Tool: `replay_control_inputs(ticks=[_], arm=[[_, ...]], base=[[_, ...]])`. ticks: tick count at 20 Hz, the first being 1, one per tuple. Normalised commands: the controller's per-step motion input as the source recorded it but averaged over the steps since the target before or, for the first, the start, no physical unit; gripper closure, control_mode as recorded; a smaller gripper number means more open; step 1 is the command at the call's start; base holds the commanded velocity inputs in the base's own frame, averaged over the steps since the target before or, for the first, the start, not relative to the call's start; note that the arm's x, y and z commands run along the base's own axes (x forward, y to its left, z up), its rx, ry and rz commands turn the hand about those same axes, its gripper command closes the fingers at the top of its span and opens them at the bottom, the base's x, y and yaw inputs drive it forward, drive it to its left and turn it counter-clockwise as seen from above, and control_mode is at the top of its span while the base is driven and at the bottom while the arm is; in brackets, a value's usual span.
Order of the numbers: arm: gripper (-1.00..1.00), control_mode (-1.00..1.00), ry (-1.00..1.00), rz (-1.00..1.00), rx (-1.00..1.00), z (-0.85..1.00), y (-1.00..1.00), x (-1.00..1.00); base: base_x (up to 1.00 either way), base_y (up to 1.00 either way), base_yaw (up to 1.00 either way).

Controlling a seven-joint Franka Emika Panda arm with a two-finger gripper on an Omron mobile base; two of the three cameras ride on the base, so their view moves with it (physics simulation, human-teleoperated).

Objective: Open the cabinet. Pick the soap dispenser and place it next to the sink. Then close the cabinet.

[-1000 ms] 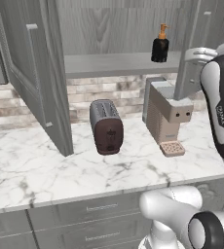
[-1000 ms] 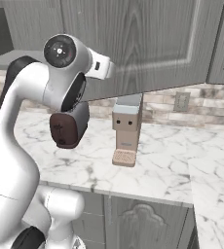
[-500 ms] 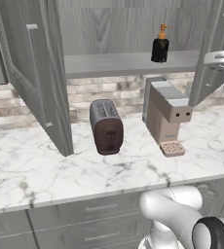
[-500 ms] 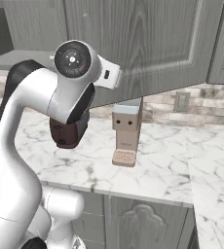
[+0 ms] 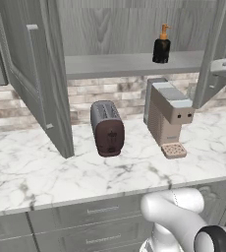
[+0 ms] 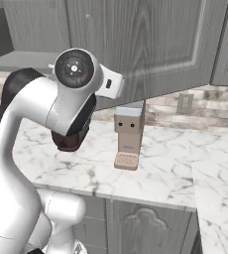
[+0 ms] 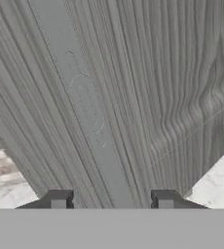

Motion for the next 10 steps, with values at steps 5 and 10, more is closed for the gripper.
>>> replay_control_inputs(ticks=[5,10], arm=[[-1.00,-1.00,0.00,-0.05,0.00,-0.01,0.00,-0.34],[-1.00,-1.00,0.10,-0.01,0.04,-0.01,0.01,-0.49]], base=[[0.00,0.00,0.00],[0.00,0.00,0.00]])
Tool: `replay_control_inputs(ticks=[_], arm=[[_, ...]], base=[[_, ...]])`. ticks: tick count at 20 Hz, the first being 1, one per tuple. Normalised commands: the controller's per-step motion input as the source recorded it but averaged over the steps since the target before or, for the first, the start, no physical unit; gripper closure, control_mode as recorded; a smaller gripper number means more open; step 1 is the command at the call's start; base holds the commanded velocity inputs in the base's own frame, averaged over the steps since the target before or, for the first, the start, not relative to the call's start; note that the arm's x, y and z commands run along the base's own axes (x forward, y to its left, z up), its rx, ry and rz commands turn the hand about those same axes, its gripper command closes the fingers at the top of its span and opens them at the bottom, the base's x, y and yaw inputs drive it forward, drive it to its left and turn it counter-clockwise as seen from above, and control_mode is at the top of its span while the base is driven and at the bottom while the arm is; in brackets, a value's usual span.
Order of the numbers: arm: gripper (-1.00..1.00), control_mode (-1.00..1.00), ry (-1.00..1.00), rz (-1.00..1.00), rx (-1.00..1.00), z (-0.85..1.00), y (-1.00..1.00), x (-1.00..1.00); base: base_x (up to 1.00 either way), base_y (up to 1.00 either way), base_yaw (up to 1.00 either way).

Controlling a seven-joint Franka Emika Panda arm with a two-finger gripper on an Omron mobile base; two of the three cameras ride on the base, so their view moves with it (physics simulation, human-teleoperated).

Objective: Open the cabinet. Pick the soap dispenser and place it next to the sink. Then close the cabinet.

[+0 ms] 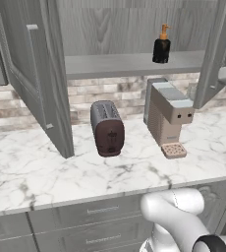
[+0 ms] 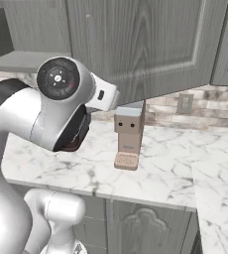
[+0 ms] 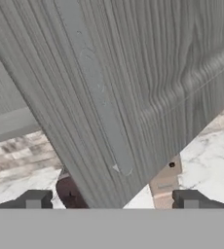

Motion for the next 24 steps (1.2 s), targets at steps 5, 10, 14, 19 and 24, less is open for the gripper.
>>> replay_control_inputs(ticks=[5,10,14,19,24], arm=[[-1.00,-1.00,0.01,-0.01,0.12,0.00,0.39,-0.40],[-1.00,-1.00,0.00,-0.08,0.12,0.00,0.47,-0.26],[-1.00,-1.00,0.00,-0.17,0.09,0.00,0.53,-0.08],[-1.00,-1.00,0.01,-0.33,0.04,0.00,0.54,0.12],[-1.00,-1.00,0.04,-0.36,0.14,-0.01,0.35,0.25]], base=[[0.00,0.00,0.00],[0.00,0.00,0.00],[0.00,0.00,0.00],[0.00,0.00,0.00],[0.00,0.00,0.00]])
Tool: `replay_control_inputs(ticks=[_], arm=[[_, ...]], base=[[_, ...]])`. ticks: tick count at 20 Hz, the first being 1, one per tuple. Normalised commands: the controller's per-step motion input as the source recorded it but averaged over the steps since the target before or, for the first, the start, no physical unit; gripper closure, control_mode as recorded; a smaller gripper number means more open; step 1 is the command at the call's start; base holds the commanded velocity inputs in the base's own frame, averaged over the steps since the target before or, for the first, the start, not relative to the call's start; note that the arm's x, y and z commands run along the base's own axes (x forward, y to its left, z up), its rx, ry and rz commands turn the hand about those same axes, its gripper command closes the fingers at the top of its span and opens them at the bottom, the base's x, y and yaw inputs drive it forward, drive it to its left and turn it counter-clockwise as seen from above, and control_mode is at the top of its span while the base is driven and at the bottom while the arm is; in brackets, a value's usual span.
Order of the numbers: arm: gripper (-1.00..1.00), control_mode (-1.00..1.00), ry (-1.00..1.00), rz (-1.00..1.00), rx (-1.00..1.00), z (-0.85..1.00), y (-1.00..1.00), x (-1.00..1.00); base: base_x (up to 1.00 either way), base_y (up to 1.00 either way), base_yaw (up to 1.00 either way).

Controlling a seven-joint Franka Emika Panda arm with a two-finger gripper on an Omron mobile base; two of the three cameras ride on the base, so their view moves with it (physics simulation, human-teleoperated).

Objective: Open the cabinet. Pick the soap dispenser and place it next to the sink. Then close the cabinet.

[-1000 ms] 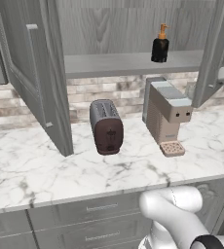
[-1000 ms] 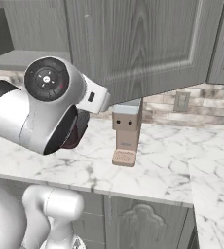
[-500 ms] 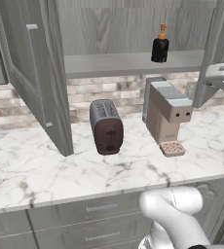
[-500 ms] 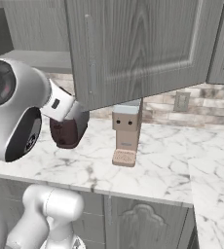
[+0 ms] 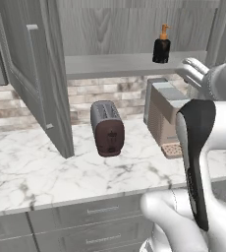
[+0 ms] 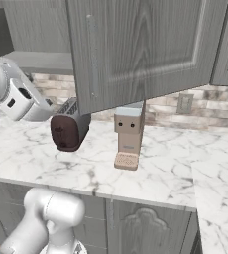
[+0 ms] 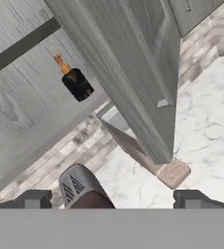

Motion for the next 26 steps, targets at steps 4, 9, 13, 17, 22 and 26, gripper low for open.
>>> replay_control_inputs(ticks=[4,9,13,17,22,26], arm=[[-1.00,-1.00,0.01,-0.26,0.18,-0.03,0.13,0.44],[-1.00,-1.00,-0.04,-0.15,0.14,0.00,0.01,0.43],[-1.00,-1.00,-0.03,-0.16,0.14,-0.04,-0.01,0.38],[-1.00,-1.00,-0.07,-0.17,0.10,-0.13,-0.12,0.26],[-1.00,-1.00,-0.13,-0.18,0.09,-0.18,-0.11,0.22],[-1.00,-1.00,-0.13,-0.16,0.10,-0.15,-0.16,0.20]], base=[[0.00,0.00,0.00],[0.00,0.00,0.00],[0.00,0.00,0.00],[0.00,0.00,0.00],[0.00,0.00,0.00],[0.00,0.00,0.00]])
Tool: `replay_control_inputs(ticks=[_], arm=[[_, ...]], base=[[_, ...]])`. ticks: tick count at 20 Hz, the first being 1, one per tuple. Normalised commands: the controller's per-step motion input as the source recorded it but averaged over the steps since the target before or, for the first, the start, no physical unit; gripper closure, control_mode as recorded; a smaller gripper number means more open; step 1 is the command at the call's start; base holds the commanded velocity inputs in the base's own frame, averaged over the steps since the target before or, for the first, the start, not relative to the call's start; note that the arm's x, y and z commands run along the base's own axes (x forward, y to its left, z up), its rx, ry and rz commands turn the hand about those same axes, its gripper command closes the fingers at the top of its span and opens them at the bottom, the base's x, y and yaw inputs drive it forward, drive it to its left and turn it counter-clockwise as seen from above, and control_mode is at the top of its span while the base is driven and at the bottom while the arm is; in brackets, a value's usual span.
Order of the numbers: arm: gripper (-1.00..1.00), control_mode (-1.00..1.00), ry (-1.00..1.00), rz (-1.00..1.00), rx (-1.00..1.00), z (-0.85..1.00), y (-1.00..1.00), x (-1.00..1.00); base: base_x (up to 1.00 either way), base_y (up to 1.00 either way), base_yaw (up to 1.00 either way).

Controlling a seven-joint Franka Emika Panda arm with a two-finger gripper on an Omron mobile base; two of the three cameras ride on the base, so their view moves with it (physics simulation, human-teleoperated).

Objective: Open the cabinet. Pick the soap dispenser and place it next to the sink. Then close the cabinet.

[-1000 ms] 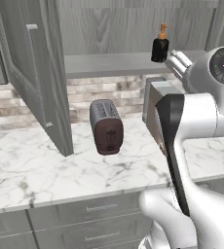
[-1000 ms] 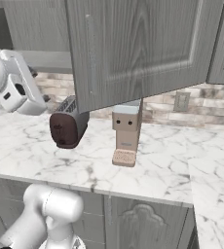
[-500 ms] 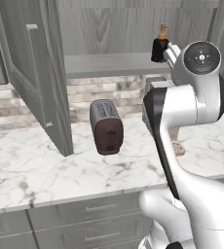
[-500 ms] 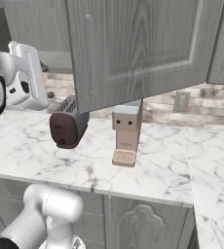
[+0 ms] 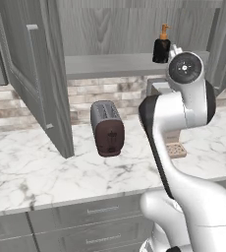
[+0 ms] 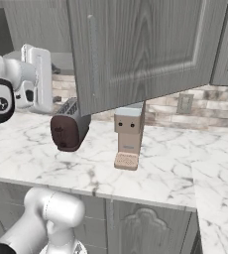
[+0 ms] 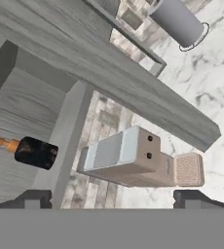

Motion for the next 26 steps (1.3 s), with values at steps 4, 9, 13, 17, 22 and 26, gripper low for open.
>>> replay_control_inputs(ticks=[4,9,13,17,22,26], arm=[[-1.00,-1.00,-0.17,-0.10,0.08,-0.09,-0.11,0.17],[-1.00,-1.00,-0.14,-0.12,0.06,-0.01,-0.10,0.21],[-1.00,-1.00,-0.11,-0.16,0.07,0.00,-0.12,0.20],[-1.00,-1.00,-0.06,-0.22,0.09,0.00,-0.09,0.17],[-1.00,-1.00,-0.03,-0.29,0.11,0.00,-0.07,0.12],[-1.00,-1.00,-0.04,-0.26,0.13,0.00,-0.09,0.02]], base=[[0.00,0.00,0.00],[0.00,0.00,0.00],[0.00,0.00,0.00],[0.00,0.00,0.00],[0.00,0.00,0.00],[0.00,0.00,0.00]])
